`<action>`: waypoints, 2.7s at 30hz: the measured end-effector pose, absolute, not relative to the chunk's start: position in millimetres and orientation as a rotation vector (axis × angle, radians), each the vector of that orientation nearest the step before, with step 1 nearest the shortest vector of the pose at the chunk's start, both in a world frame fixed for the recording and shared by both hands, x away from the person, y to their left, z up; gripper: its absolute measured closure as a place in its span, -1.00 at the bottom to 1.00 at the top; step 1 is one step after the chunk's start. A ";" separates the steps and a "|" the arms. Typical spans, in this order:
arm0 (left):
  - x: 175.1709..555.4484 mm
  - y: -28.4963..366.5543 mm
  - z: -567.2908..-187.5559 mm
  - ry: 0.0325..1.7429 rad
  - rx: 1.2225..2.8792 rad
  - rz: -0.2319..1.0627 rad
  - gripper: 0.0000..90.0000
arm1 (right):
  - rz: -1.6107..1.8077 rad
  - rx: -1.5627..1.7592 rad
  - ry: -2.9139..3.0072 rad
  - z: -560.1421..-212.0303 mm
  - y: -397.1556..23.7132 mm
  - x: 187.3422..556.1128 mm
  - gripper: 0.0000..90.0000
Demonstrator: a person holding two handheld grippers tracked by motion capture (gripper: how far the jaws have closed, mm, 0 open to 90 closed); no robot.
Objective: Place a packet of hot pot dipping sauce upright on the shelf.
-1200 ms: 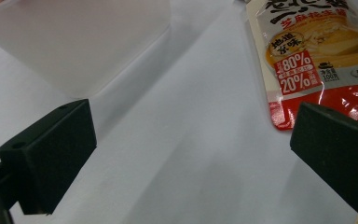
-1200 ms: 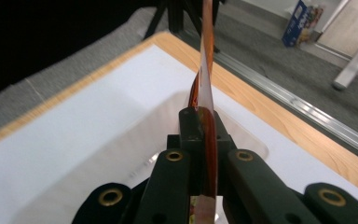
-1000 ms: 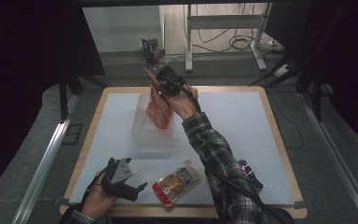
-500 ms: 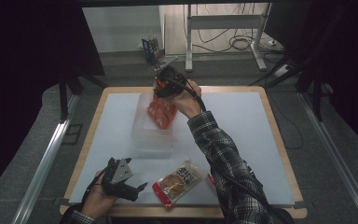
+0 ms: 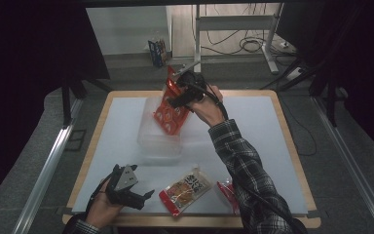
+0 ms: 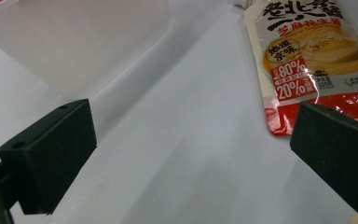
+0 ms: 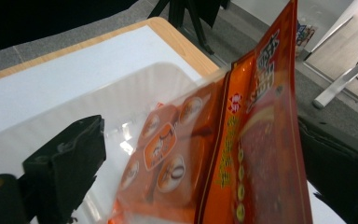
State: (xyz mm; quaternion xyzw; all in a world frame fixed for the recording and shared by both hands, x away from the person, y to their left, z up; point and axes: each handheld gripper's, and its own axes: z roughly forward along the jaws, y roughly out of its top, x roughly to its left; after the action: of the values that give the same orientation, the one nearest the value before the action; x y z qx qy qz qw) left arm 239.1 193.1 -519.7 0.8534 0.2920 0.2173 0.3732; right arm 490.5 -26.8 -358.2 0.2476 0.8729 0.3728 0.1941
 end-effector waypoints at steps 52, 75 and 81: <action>234.0 174.3 -517.1 0.747 2.154 0.454 -0.98 | 1.127 0.808 2.472 -439.1 -152.2 396.1 -1.00; 240.8 151.7 -504.8 0.650 2.069 0.330 -0.60 | 1.185 0.928 2.398 -463.0 -200.6 361.5 -1.00; 249.4 129.6 -500.2 0.578 2.058 0.278 -0.44 | 1.153 0.946 2.377 -466.4 -212.5 349.6 -1.00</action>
State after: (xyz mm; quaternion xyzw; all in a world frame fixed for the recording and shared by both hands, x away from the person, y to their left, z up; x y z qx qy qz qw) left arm 249.4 129.6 -500.2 0.8409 0.2363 0.1136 0.4734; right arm 349.6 -212.5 -466.4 0.3324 0.8351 0.4053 0.1669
